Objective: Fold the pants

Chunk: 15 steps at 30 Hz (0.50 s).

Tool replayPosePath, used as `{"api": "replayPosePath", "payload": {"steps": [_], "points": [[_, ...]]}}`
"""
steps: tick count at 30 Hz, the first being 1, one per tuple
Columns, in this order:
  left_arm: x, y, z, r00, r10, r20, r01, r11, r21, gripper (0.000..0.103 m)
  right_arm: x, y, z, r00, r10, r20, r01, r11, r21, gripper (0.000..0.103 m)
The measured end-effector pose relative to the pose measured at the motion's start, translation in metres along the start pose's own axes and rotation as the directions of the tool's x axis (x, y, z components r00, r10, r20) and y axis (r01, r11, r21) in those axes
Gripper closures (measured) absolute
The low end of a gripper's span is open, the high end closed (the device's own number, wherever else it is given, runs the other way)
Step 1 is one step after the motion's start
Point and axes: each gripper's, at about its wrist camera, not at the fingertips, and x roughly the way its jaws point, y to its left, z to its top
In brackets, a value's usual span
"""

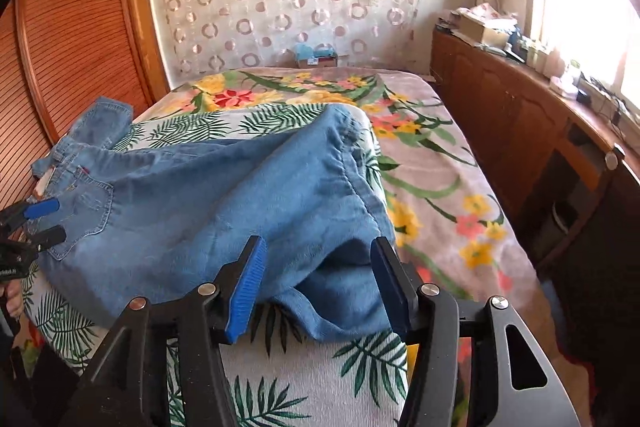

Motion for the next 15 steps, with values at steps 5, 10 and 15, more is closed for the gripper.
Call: {"api": "replayPosePath", "payload": {"steps": [5,10,15], "points": [[0.007,-0.006,-0.004,1.0,-0.006,-0.018,0.006,1.0,0.008,0.023,0.007,-0.006,-0.001,1.0,-0.002,-0.01,0.003,0.998,0.056,0.047],[0.016,-0.005,-0.009,0.999,-0.019,-0.044,0.019,1.0,-0.007,0.023,0.014,-0.009,0.001,1.0,0.01,-0.018,-0.008,0.995,0.095,0.047],[0.026,-0.005,-0.015,0.998,-0.019,-0.063,0.019,1.0,-0.01,0.023,0.025,-0.008,0.002,0.999,0.014,-0.041,-0.008,0.991,0.133,0.047]]}}
